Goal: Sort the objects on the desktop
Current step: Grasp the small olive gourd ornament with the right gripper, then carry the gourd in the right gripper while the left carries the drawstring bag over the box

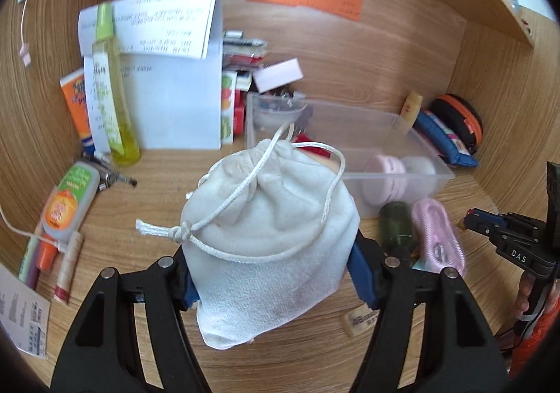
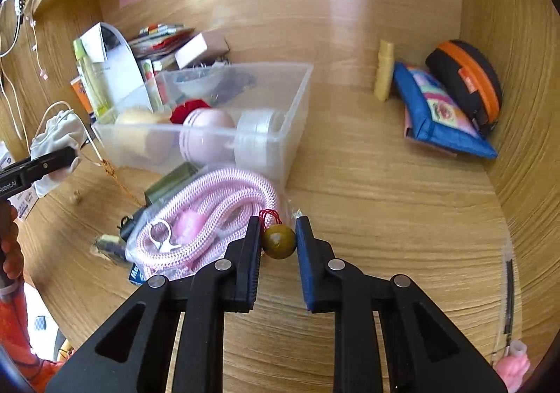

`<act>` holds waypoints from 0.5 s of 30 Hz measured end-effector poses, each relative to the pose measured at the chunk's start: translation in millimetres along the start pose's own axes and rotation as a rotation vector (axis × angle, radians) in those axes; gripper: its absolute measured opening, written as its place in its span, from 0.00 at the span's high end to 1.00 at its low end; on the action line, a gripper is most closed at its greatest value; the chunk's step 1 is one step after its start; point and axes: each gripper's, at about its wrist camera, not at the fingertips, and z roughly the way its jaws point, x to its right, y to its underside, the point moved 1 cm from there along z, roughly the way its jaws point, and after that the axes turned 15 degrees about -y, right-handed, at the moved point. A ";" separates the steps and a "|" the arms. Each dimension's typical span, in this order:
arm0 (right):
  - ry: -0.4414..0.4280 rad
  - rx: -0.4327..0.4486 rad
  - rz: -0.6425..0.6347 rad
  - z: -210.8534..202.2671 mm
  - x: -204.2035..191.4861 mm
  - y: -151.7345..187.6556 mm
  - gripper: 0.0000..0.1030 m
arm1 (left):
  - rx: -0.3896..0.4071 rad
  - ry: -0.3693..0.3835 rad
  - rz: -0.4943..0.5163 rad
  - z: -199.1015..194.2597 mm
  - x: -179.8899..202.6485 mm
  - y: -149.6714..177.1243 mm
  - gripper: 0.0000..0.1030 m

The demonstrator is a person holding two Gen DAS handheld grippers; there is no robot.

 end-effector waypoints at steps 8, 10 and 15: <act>0.016 0.058 -0.001 -21.5 0.8 -8.3 0.83 | 0.029 0.044 -0.011 -15.1 2.6 -7.2 0.35; 0.018 0.076 -0.008 -28.6 -1.6 -11.1 0.83 | 0.037 0.053 -0.014 -19.0 1.9 -9.5 0.35; 0.011 0.127 -0.049 -45.9 -11.7 -23.6 0.83 | 0.070 0.076 -0.022 -30.9 1.2 -17.9 0.36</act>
